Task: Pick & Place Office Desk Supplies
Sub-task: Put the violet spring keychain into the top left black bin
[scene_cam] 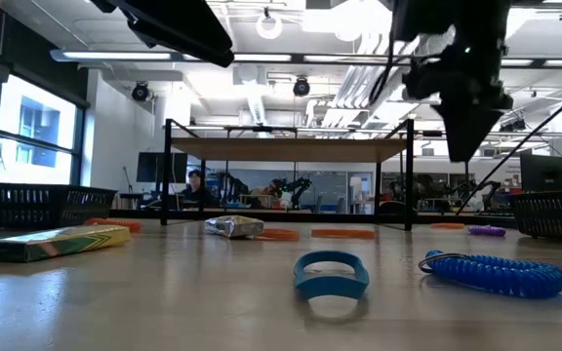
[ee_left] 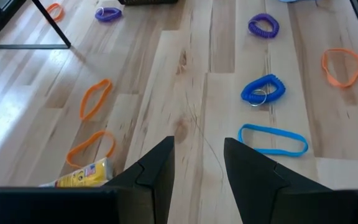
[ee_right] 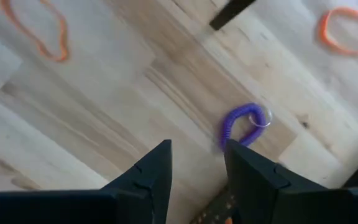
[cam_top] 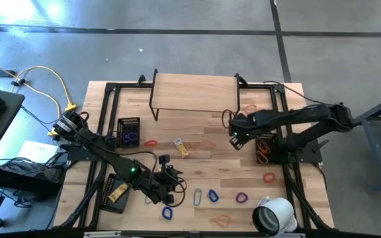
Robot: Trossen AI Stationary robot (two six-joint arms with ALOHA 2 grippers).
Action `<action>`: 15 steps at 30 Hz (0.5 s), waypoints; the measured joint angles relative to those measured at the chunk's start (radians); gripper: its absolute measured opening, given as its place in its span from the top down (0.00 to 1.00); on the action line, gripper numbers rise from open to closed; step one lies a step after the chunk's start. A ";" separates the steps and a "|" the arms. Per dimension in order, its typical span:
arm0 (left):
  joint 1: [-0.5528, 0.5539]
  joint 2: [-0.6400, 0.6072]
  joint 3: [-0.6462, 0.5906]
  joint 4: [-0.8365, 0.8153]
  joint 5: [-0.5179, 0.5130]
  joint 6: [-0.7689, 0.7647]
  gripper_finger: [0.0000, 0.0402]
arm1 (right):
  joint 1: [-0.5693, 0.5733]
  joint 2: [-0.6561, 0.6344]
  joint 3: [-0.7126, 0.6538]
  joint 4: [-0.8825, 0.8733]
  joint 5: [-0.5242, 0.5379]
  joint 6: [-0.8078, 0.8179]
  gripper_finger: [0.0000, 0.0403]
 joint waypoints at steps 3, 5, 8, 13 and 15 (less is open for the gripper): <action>0.000 0.000 0.000 -0.017 0.000 0.000 0.67 | -0.029 0.053 0.000 -0.014 -0.003 -0.005 0.66; 0.000 0.000 0.000 -0.016 0.000 0.000 0.67 | -0.044 0.088 0.000 -0.013 -0.016 -0.012 0.66; 0.000 0.000 0.000 -0.016 0.000 0.000 0.67 | -0.055 0.133 0.000 -0.015 -0.030 -0.028 0.66; -0.001 0.000 0.000 -0.016 0.002 -0.001 0.67 | -0.059 0.201 -0.008 -0.012 -0.022 -0.036 0.66; -0.002 0.000 0.000 -0.015 0.012 -0.012 0.67 | -0.059 0.215 -0.021 -0.008 -0.021 -0.042 0.66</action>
